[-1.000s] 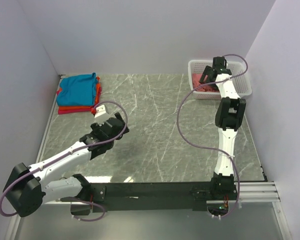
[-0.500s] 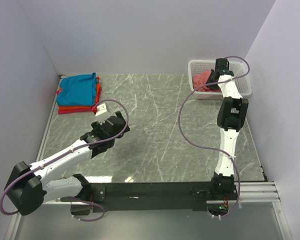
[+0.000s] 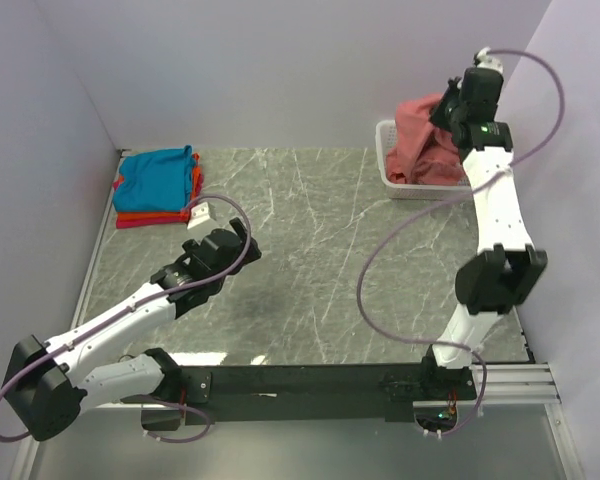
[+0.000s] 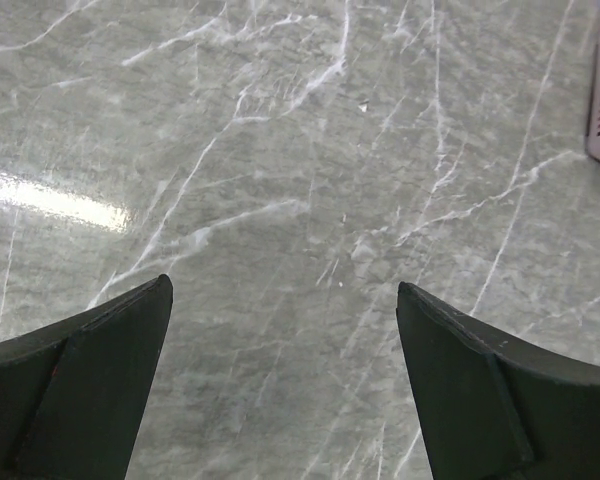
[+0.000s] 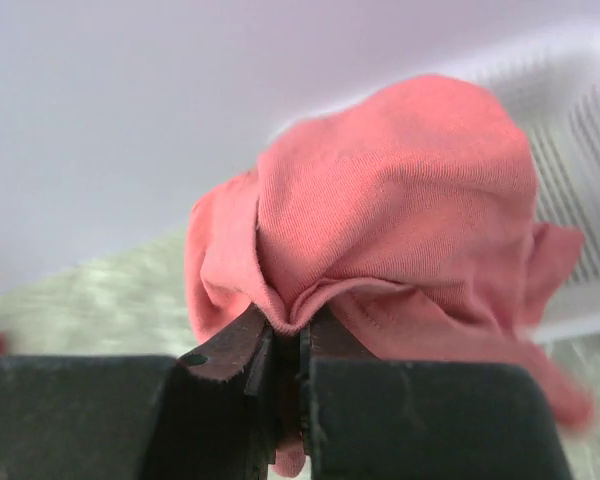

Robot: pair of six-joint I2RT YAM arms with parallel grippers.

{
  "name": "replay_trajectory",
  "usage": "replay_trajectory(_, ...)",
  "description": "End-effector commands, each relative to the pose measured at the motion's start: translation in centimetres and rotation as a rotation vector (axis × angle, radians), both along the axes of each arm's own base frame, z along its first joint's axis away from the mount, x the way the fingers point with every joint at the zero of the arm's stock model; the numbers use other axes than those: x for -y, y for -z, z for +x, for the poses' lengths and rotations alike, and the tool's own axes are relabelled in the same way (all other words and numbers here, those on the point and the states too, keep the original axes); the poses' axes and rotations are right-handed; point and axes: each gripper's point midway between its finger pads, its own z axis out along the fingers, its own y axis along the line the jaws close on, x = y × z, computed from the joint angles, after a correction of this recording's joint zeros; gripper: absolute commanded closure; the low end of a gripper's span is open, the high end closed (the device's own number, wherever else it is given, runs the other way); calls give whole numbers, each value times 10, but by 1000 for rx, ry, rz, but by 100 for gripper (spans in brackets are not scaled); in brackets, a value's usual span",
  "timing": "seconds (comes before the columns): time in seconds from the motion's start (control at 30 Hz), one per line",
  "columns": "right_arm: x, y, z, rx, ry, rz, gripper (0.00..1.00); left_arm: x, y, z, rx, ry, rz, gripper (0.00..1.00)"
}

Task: Fold and stack the t-shirts
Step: Grab the tshirt from the pile, then move the tshirt to the center of the board, then flatten the tshirt out

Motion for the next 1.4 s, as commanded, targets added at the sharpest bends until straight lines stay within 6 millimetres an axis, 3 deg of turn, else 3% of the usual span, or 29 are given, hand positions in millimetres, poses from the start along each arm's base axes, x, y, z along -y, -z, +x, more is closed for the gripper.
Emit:
replay_trajectory(0.0,-37,-119,-35,291,-70,-31,100,2,-23,1,45,1,-59,1)
replay_trajectory(0.07,-68,-158,-62,353,-135,-68,100,0,-24,-2,45,-2,-65,1)
replay_trajectory(0.1,-78,-168,-72,368,-152,-86,100,-1,-26,-4,48,-3,-66,1)
replay_trajectory(0.13,-106,-185,-92,401,-214,-106,100,-2,-31,-5,61,2,-72,1)
replay_trajectory(0.23,-144,-215,-133,470,-325,-126,100,0,-37,-10,79,40,-91,1)
replay_trajectory(0.27,-169,-220,-146,492,-387,-106,100,-2,-36,-12,78,40,-93,1)
replay_trajectory(0.33,-192,-234,-172,544,-488,-64,100,-8,-40,-16,87,19,-110,1)
replay_trajectory(0.43,-222,-234,-193,564,-609,-12,100,-17,-42,-24,93,-5,-131,0)
replay_trajectory(0.53,-223,-201,-197,497,-613,24,100,-23,-37,-32,85,-13,-143,1)
replay_trajectory(0.57,-219,-162,-186,414,-566,8,100,-25,-33,-34,76,-20,-141,1)
replay_trajectory(0.63,-201,-132,-189,360,-479,29,100,-34,-27,-37,67,-62,-139,1)
replay_trajectory(0.67,-196,-73,-184,251,-446,15,98,-38,-23,-38,58,-80,-134,0)
replay_trajectory(0.7,-187,-47,-185,206,-415,16,95,-40,-20,-39,52,-94,-131,1)
replay_trajectory(0.73,-172,-30,-190,181,-367,48,89,-41,-17,-39,43,-102,-128,1)
replay_trajectory(0.77,-163,30,-193,70,-336,40,86,-41,-15,-40,34,-100,-122,1)
replay_trajectory(0.8,-155,56,-197,25,-315,45,83,-41,-12,-39,28,-98,-116,1)
replay_trajectory(0.83,-139,78,-199,-10,-265,37,67,-38,-6,-39,9,-90,-109,1)
replay_trajectory(0.87,-126,124,-211,-120,-225,8,56,-36,1,-40,-8,-80,-98,1)
replay_trajectory(0.93,-100,165,-220,-240,-103,-38,38,-30,15,-38,-38,-51,-69,1)
replay_trajectory(0.97,-91,184,-231,-315,-77,-68,35,-27,24,-39,-67,-42,-65,0)
replay_trajectory(1.03,-89,202,-241,-378,-76,-83,32,-23,44,-42,-142,-32,-34,0)
replay_trajectory(1.13,-103,216,-253,-404,-142,-27,30,-19,69,-52,-243,-12,-7,1)
replay_trajectory(1.37,-141,229,-275,-396,-258,153,29,1,105,-68,-347,80,-69,1)
